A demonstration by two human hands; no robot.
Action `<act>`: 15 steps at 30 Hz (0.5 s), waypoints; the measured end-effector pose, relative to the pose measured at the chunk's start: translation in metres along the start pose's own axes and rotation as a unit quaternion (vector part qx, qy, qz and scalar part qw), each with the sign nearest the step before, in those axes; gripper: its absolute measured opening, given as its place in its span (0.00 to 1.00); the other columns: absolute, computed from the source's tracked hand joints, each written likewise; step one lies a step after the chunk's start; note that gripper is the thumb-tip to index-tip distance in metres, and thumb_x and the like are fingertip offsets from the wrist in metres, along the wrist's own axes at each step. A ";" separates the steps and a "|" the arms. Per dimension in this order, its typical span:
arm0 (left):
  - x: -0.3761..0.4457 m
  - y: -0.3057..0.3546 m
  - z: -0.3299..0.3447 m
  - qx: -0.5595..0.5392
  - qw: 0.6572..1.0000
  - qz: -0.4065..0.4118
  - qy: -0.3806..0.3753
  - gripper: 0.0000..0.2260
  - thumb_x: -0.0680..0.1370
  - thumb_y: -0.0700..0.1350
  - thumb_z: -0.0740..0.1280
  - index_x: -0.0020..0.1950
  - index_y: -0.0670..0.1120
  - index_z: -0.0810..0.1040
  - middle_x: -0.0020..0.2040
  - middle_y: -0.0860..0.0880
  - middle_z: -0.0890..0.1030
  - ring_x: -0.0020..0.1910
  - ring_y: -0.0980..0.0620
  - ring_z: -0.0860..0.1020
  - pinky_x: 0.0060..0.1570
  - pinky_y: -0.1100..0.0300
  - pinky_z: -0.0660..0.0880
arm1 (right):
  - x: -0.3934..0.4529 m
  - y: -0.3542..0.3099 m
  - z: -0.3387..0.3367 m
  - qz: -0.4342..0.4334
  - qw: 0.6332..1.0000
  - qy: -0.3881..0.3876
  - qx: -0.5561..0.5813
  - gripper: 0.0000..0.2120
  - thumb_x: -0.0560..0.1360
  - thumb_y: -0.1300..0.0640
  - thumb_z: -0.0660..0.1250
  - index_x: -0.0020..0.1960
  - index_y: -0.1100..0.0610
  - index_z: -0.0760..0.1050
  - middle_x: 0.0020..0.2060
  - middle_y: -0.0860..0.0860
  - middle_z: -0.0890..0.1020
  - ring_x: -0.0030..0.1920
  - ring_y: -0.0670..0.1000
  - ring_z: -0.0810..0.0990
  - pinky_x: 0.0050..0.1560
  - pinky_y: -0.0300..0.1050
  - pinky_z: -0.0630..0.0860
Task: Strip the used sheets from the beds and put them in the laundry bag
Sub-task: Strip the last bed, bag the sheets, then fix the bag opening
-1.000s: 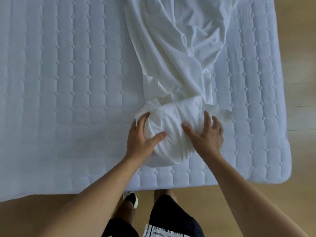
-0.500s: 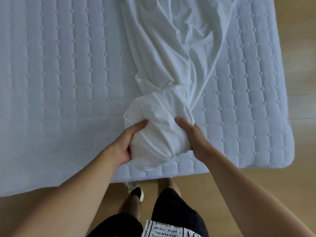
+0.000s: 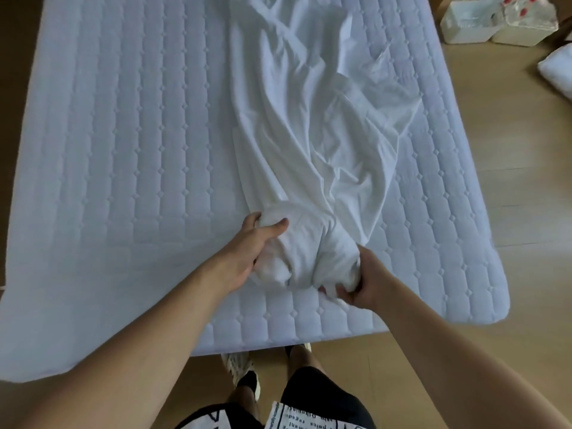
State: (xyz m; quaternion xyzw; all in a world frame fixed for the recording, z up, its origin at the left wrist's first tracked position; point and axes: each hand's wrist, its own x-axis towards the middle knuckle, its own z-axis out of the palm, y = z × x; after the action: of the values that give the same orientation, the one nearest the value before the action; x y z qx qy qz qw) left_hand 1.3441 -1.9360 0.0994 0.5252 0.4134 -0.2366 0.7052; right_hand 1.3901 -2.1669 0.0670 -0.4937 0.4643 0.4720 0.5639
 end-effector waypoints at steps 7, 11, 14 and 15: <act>0.041 0.016 0.010 0.131 0.987 0.088 0.010 0.28 0.74 0.54 0.77 0.74 0.60 0.74 0.65 0.54 0.82 0.63 0.51 0.80 0.68 0.48 0.75 | -0.005 -0.028 -0.021 -0.239 0.967 0.018 -0.092 0.24 0.76 0.38 0.71 0.63 0.53 0.78 0.52 0.58 0.85 0.46 0.59 0.87 0.44 0.51 0.83; 0.067 0.013 0.017 0.153 0.973 0.070 0.161 0.27 0.72 0.56 0.77 0.69 0.64 0.72 0.61 0.49 0.81 0.55 0.45 0.81 0.52 0.48 0.81 | 0.010 -0.022 -0.033 -0.333 0.921 0.071 -0.187 0.10 0.78 0.46 0.73 0.55 0.50 0.83 0.43 0.47 0.86 0.43 0.51 0.84 0.42 0.43 0.81; 0.091 0.005 0.011 0.102 0.974 -0.032 0.199 0.50 0.60 0.62 0.83 0.76 0.59 0.60 0.69 0.46 0.75 0.60 0.41 0.78 0.56 0.44 0.80 | 0.041 -0.026 -0.038 -0.352 0.887 0.154 -0.257 0.20 0.70 0.35 0.75 0.58 0.44 0.82 0.48 0.47 0.85 0.52 0.51 0.84 0.57 0.55 0.81; 0.101 0.001 0.007 0.096 0.973 -0.066 0.202 0.60 0.52 0.67 0.84 0.77 0.61 0.56 0.71 0.46 0.72 0.62 0.40 0.77 0.59 0.40 0.79 | 0.053 -0.029 -0.039 -0.339 0.883 0.179 -0.269 0.30 0.66 0.31 0.75 0.63 0.43 0.79 0.52 0.49 0.82 0.56 0.54 0.82 0.60 0.58 0.79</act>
State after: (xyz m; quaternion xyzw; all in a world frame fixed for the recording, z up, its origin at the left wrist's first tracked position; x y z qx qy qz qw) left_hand 1.4025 -1.9319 0.0168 0.5990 0.5561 -0.2100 0.5365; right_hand 1.4233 -2.2037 0.0147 -0.8298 0.2165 0.2624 0.4423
